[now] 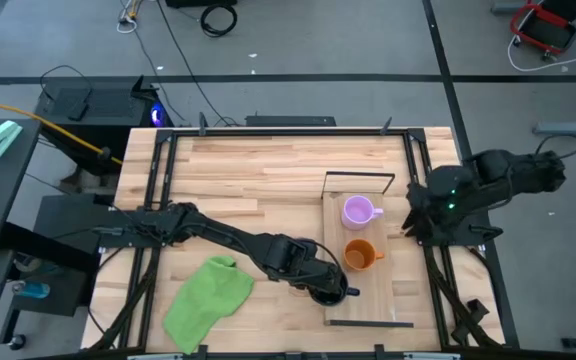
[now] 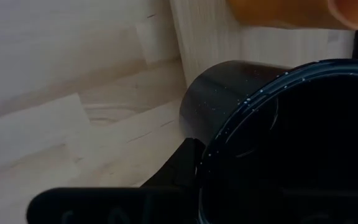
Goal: Stack small to large cups/mugs on shelf
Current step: Put the dark blue mug on the shelf
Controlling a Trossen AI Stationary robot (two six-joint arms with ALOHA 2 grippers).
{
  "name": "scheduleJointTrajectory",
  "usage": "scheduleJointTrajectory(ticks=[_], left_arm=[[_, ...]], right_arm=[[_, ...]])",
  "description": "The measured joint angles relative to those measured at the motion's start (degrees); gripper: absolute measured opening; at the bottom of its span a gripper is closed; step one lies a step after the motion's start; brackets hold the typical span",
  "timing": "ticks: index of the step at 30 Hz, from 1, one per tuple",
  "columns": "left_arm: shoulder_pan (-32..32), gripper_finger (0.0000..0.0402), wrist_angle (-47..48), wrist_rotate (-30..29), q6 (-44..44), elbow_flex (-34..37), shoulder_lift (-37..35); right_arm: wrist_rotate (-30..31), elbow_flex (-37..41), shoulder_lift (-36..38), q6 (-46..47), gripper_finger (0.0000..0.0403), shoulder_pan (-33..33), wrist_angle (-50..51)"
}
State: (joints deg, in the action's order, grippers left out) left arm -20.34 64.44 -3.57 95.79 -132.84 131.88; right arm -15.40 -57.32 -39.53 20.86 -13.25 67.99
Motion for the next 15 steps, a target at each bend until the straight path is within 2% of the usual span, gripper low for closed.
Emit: scheduleJointTrajectory(ticks=[6,15], left_arm=[[0.32,0.0024,-1.23,4.02,-0.55,0.09,2.78],[1.29,0.0024,-2.37,4.05,-1.53,0.09,3.25]], right_arm=[[-0.96,1.31,-2.64,0.62,0.0114,-4.39,-7.22],[1.11,0.76,-9.63,0.23,0.0114,-12.40,-10.57]])
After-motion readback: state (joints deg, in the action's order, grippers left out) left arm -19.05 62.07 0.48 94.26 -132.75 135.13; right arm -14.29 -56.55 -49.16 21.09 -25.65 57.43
